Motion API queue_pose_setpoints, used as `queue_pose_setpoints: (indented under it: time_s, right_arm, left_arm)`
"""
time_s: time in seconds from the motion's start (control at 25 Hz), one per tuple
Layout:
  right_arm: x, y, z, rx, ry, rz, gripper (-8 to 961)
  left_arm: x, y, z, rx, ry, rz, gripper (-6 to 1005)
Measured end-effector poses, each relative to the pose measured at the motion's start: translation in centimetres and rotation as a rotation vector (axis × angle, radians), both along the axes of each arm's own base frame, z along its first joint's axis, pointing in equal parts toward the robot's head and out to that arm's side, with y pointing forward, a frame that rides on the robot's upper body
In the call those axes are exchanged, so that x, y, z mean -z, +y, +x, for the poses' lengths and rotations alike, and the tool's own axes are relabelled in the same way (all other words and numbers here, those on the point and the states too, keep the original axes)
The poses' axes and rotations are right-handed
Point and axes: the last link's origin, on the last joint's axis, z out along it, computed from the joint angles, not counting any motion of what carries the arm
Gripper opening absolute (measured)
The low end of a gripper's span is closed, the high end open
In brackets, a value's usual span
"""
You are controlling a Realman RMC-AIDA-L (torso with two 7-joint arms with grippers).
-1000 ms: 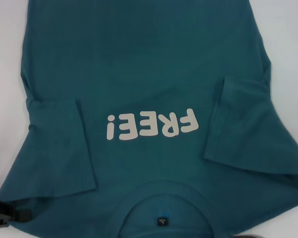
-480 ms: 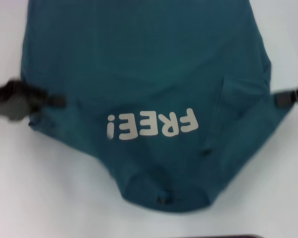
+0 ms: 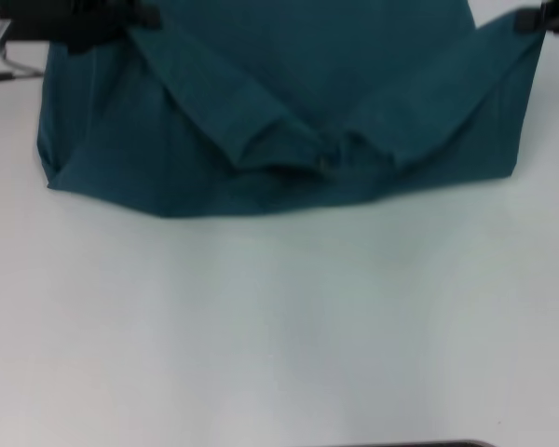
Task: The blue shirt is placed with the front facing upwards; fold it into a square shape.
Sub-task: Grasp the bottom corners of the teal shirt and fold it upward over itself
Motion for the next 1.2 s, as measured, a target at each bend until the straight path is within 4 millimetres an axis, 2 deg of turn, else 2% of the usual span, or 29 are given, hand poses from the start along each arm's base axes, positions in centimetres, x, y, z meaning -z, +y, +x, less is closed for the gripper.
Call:
queue_pose_setpoints:
  time_s: [0.12, 0.28, 0.44, 0.68, 0.92, 1.2]
  right_arm:
    - [0.0, 1.0, -0.1, -0.017, -0.012, 0.08, 22]
    - [0.6, 2.2, -0.9, -0.054, -0.048, 0.117, 22]
    - [1.5, 3.7, -2.0, -0.081, -0.127, 0.138, 22]
    - [2.0, 6.1, -3.3, -0.111, -0.222, 0.221, 23]
    - [4.3, 7.4, -3.6, -0.151, -0.346, 0.227, 23]
    - [7.7, 7.7, -3.4, -0.192, -0.467, 0.212, 23]
  left_arm:
    - [0.6, 1.9, 0.8, 0.025, 0.086, 0.086, 16]
    - [1.6, 3.1, 1.0, 0.024, 0.192, 0.154, 16]
    - [2.4, 3.5, 0.6, 0.006, 0.26, 0.2, 16]
    - [2.4, 3.9, 0.9, 0.025, 0.294, 0.238, 16]
    - [2.6, 4.2, 1.2, 0.045, 0.326, 0.249, 16]
    - [3.2, 4.1, 1.1, 0.047, 0.338, 0.249, 17]
